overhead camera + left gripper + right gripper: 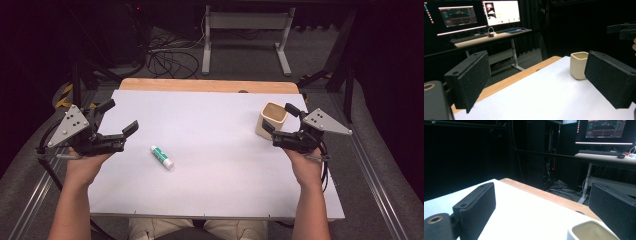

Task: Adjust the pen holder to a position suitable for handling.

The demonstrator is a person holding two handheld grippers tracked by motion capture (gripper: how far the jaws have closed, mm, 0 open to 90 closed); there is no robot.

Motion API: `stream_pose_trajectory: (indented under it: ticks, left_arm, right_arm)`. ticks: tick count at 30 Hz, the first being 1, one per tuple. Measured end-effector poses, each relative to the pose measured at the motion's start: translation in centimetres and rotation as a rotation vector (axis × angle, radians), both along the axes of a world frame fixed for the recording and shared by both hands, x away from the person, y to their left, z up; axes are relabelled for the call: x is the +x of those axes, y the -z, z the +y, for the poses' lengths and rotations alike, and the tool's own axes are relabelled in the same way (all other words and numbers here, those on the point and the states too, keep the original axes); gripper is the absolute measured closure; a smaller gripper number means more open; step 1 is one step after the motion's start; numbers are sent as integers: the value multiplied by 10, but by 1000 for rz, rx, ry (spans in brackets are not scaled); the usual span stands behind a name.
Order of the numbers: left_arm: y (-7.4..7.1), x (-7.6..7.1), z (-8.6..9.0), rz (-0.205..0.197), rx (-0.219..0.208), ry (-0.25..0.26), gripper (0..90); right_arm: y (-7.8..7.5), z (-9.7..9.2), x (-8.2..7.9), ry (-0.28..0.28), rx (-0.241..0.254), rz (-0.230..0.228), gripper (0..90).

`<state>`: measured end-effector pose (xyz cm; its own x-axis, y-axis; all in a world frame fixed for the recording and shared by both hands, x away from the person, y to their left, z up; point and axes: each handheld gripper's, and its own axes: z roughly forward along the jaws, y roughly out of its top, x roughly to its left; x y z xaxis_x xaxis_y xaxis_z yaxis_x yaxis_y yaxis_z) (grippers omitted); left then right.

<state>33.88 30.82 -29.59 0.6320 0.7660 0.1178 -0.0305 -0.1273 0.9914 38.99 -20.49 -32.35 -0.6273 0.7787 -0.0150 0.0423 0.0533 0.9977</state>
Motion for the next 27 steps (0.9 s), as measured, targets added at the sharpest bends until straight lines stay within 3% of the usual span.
stream_pose_trajectory:
  ticks: [5, 10, 20, 27]
  left_arm:
    - [0, 0, -1, 1, 9, 5, 78]
    - [1, 0, -2, 3, 14, 7, 78]
    - [2, 1, -3, 4, 26, 13, 83]
    - [4, 2, -5, 5, 35, 16, 83]
  right_arm:
    - [2, 13, -2, -27, -32, 30, 161]
    - [5, 25, -1, -44, -54, 49, 178]
    - [13, 62, -3, -88, -117, 41, 215]
    - [16, 76, -4, -110, -120, 45, 228]
